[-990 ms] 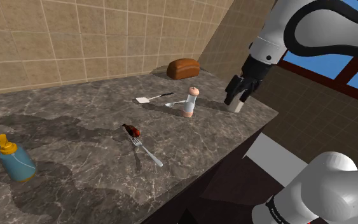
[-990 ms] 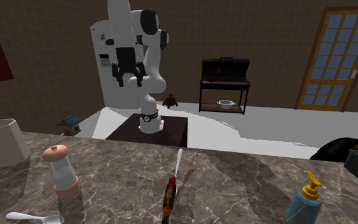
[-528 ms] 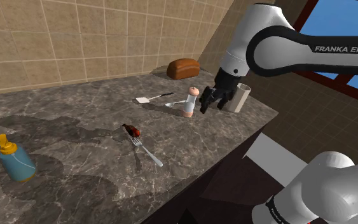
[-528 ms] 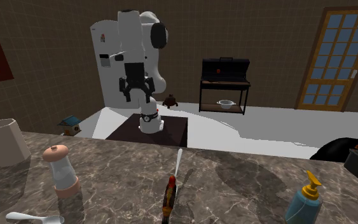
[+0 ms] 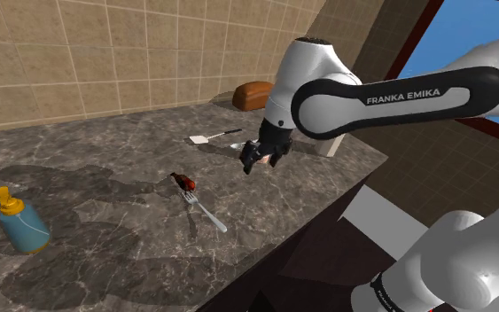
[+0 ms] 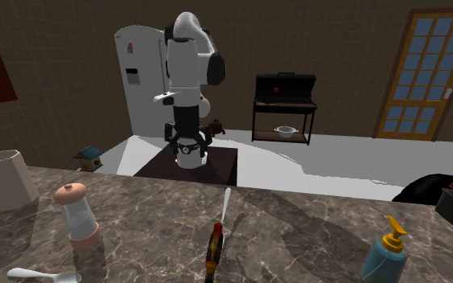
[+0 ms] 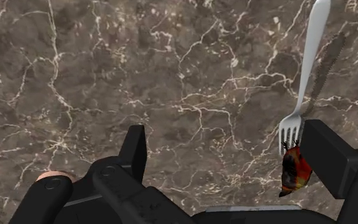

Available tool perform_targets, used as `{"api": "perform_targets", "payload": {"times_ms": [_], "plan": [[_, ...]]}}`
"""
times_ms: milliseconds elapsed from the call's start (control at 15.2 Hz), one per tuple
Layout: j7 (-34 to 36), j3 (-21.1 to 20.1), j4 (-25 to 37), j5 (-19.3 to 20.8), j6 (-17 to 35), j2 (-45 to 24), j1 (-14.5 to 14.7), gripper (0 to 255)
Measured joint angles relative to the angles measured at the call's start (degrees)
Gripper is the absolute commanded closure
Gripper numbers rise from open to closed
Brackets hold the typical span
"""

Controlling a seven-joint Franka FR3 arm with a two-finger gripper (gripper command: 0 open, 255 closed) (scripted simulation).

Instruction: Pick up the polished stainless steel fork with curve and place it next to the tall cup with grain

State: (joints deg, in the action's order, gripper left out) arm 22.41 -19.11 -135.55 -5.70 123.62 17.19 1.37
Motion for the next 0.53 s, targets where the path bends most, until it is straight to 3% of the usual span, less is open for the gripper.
{"api": "perform_targets", "payload": {"times_ms": [528], "plan": [[10.91, -5.26, 7.92, 9.46, 8.46, -17.44, 0.43, 0]]}}
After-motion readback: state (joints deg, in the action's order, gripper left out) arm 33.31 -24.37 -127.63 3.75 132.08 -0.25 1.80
